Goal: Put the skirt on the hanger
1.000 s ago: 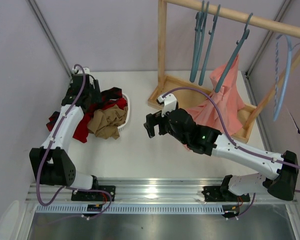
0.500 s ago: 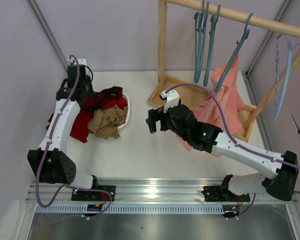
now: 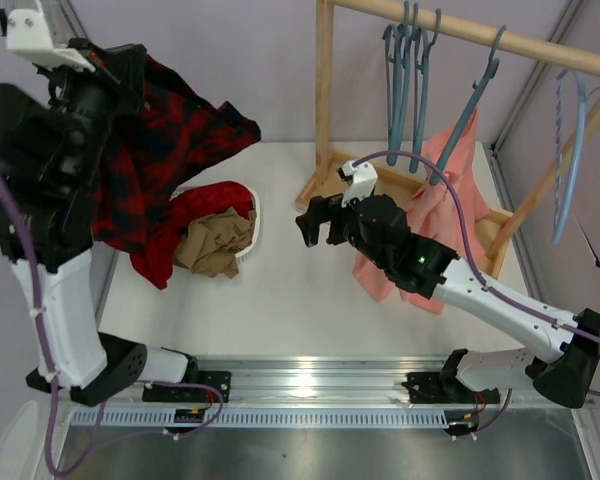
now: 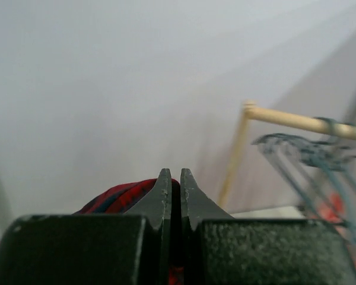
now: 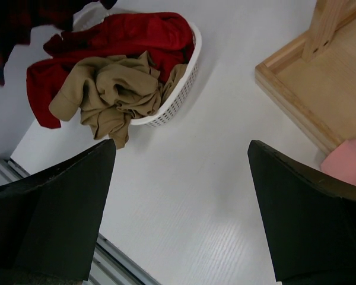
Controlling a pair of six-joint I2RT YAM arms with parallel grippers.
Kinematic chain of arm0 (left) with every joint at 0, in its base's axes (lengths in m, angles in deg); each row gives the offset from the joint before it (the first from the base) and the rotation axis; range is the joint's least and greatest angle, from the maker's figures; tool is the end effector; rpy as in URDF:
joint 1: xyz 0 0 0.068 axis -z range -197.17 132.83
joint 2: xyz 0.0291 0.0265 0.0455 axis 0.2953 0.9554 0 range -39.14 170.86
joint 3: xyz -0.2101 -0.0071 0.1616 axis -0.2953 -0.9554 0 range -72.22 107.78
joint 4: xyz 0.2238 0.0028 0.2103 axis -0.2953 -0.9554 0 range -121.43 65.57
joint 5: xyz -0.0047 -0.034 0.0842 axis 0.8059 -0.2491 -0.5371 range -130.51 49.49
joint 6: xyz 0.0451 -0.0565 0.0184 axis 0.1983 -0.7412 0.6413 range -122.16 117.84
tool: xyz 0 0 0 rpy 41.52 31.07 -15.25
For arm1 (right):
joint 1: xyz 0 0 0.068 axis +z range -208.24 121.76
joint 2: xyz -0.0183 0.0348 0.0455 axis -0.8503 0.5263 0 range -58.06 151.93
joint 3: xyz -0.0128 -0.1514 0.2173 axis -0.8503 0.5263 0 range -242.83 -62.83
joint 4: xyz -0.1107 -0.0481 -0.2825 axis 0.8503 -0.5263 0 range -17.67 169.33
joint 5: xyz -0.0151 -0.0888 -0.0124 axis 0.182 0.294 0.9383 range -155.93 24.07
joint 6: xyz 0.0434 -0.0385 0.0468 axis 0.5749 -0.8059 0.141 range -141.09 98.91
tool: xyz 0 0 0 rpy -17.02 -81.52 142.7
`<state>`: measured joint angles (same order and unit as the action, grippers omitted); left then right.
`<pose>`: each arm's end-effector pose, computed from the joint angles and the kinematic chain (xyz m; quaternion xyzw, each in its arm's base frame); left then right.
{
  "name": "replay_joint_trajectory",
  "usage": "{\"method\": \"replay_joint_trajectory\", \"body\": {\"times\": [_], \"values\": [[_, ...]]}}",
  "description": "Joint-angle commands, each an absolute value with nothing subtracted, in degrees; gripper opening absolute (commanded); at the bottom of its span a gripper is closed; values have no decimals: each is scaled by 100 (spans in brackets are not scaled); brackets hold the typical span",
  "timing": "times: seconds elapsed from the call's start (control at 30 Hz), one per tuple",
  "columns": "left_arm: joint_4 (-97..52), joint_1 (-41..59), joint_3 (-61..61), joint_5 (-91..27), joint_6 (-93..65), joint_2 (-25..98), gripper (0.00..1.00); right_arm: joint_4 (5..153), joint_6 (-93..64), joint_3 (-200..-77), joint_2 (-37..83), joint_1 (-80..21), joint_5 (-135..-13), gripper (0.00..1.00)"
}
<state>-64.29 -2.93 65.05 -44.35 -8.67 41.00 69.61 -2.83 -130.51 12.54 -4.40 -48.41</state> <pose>0.2096 -0.0489 0.6852 0.0131 0.5931 -0.1254 0.7952 0.2284 0.2806 0.3707 -0.1451 0.7638 0.2674 0.5693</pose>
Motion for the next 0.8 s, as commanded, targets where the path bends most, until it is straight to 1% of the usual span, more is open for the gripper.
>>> {"method": "replay_joint_trajectory", "body": {"times": [0.0, 0.03, 0.07, 0.13, 0.17, 0.23, 0.27, 0.33, 0.37, 0.43, 0.47, 0.5, 0.57, 0.6, 0.7, 0.77], "values": [[-5819, 347, 6192, -3578, -1139, 3585, 0, 6722, 61, -13586, 1093, -586, -4545, 99], [-5731, 505, 5564, -3263, -1113, 3461, 0, 6659, 131, -13630, 1067, -603, -4554, 99], [-5687, 741, 5288, -3130, -1165, 3182, 0, 6624, 193, -13666, 945, -630, -4554, 99], [-5617, 988, 4034, -3014, -1227, 2873, 0, 6510, 229, -13649, 804, -639, -4563, 99], [-5590, 1294, 3341, -3110, -1279, 2575, 0, 6431, 255, -13640, 725, -630, -4563, 99], [-5327, 1621, 2590, -3347, -1420, 2275, 0, 6141, 360, -13648, 522, -639, -4545, 99], [-5196, 1997, 1525, -3531, -1577, 2126, 0, 6018, 413, -13648, 478, -639, -4528, 99], [-4748, 2411, 859, -3550, -1736, 1669, 0, 5763, 492, -13596, 329, -630, -4519, 99], [-4650, 2848, 11, -3611, -1789, 1528, 0, 5684, 527, -13570, 285, -639, -4510, 99], [-4684, 3264, -539, -3839, -1781, 1167, 0, 5429, 562, -13543, 214, -630, -4528, 99], [-4815, 3614, -768, -4345, -1850, 1097, 0, 5367, 580, -13543, 197, -630, -4589, 99], [-5225, 3713, -832, -4593, -1921, 1061, 0, 5314, 563, -13526, 188, -621, -4667, 99], [-5710, 3767, -885, -4963, -2166, 1104, 0, 5270, 458, -13394, 161, -578, -4948, 99], [-6191, 3758, -789, -5618, -2307, 1122, 0, 5218, 414, -13333, 153, -551, -5002, 99], [-6977, 3715, -649, -6833, -2826, 1087, 0, 5287, 238, -12868, 135, -297, -5143, 99], [-7267, 3565, -551, -7099, -3019, 982, 0, 5480, 132, -12358, 126, 1, -5091, 99]]}}
